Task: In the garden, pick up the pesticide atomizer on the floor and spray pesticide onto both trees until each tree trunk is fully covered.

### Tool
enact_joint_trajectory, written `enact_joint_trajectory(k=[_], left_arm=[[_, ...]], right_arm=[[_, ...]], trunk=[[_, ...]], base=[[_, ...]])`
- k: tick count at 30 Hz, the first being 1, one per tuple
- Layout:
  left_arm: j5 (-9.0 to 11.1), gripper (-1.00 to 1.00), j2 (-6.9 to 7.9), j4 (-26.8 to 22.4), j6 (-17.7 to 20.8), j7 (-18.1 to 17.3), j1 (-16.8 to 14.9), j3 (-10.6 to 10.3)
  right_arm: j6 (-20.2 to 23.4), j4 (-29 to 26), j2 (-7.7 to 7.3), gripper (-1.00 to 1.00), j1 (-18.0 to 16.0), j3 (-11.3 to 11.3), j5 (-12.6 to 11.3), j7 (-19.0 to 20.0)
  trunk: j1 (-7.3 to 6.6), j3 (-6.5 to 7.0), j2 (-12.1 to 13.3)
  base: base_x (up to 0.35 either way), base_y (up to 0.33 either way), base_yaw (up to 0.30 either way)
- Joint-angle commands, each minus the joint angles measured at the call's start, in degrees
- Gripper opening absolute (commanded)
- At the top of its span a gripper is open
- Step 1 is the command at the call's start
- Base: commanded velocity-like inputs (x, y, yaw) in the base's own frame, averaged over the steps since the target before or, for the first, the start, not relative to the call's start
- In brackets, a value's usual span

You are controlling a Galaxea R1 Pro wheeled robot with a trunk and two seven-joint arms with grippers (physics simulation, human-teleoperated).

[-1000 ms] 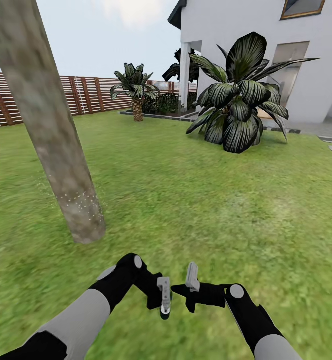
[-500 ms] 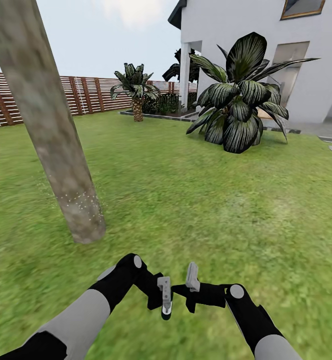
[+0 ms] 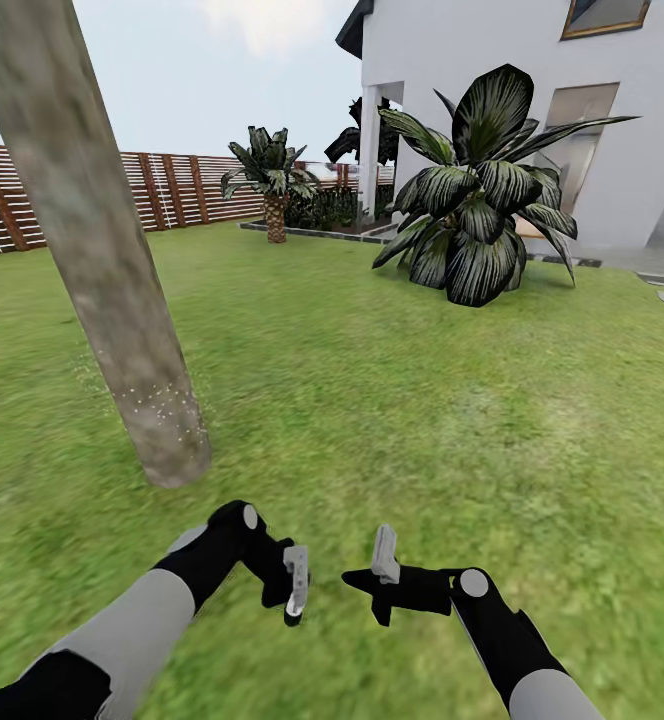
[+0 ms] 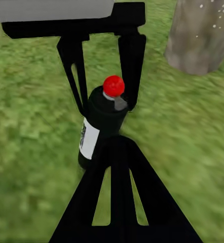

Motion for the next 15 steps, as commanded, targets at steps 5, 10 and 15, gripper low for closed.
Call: enact_joint_trajectory(k=[5, 10, 15], left_arm=[[-2.84, -1.0, 3.35, -0.09, 0.62, -0.62, 0.12, -0.07], [-7.97, -1.0, 8.93, -0.09, 0.68, -0.73, 0.68, 0.13], [-7.55, -1.0, 14.9, 0.05, 0.9, 0.56, 0.94, 4.9]], right_arm=[[-0.31, 0.01, -0.06, -1.0, -0.02, -0.09, 0.49, 0.06], [-0.34, 0.04, -0.14, 1.0, -0.01, -0.16, 0.43, 0.14], [-0.46, 1.16, -0.61, 1.0, 0.03, -0.29, 0.54, -0.09]], trunk=[[-0.01, -0.05, -0.02], [-0.01, -0.05, -0.02], [-0.01, -0.05, -0.02]], base=[[0.0, 0.0, 0.0], [0.0, 0.0, 0.0], [0.0, 0.0, 0.0]])
